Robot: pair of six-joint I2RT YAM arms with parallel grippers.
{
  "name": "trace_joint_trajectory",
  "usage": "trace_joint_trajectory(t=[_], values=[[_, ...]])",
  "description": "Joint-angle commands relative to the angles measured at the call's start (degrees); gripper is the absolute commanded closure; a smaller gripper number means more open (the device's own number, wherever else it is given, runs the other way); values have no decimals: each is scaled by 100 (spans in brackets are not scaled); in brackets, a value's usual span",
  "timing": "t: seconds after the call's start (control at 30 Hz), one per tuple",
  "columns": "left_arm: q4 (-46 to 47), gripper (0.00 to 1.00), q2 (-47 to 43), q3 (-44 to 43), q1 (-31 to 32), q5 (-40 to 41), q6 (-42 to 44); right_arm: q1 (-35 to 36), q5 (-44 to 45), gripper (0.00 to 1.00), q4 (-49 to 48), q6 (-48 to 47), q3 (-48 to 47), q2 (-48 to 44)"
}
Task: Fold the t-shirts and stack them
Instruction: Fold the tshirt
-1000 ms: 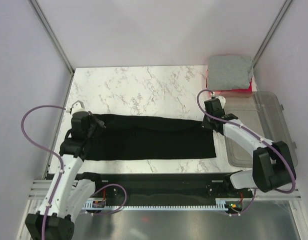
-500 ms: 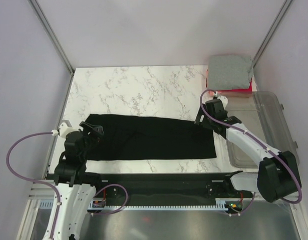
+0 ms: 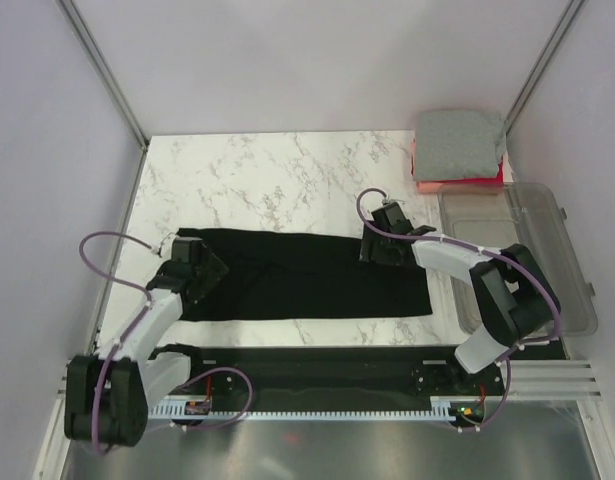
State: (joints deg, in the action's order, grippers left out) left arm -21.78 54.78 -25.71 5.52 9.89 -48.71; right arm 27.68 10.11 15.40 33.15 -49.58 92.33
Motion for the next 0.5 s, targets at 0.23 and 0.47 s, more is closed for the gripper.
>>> trace_joint_trajectory(t=[0.23,0.47], values=[[1282,23,3982,-1970,98,-136,-313,894,-818,16,-239,1921,1187,-346],[-340,21,7311,-7878,985,-961,228,3462,-1266,15,-515,3208,139,-428]])
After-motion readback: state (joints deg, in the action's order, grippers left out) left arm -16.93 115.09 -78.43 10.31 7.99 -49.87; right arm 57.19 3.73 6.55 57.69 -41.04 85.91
